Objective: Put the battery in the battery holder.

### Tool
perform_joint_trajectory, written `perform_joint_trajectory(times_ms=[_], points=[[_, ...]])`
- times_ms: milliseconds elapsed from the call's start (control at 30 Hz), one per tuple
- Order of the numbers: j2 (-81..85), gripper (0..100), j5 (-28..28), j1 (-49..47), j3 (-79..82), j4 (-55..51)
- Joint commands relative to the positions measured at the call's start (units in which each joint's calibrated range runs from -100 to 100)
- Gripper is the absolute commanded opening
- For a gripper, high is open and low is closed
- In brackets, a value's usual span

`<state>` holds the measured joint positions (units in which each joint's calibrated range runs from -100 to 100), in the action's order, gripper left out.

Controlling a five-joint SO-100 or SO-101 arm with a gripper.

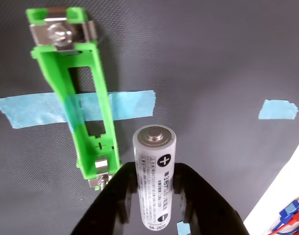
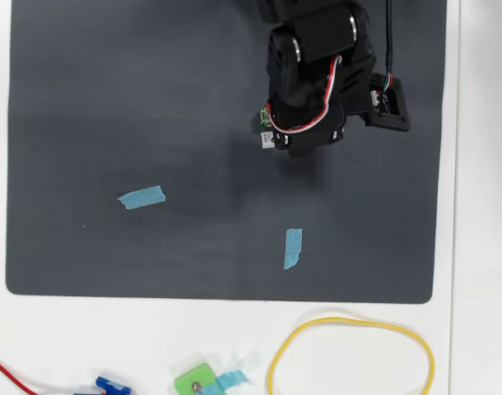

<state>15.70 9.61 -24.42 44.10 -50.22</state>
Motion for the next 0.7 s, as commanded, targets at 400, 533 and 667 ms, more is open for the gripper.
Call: perform_joint_trajectory(times_ms=[400,533,667], points=[[1.9,0,4.1,-6.3,0.0,-4.9],[1.9,0,4.1,-8.7,1.2,-4.6],[1.9,0,4.1,-8.9,1.2,-4.7]])
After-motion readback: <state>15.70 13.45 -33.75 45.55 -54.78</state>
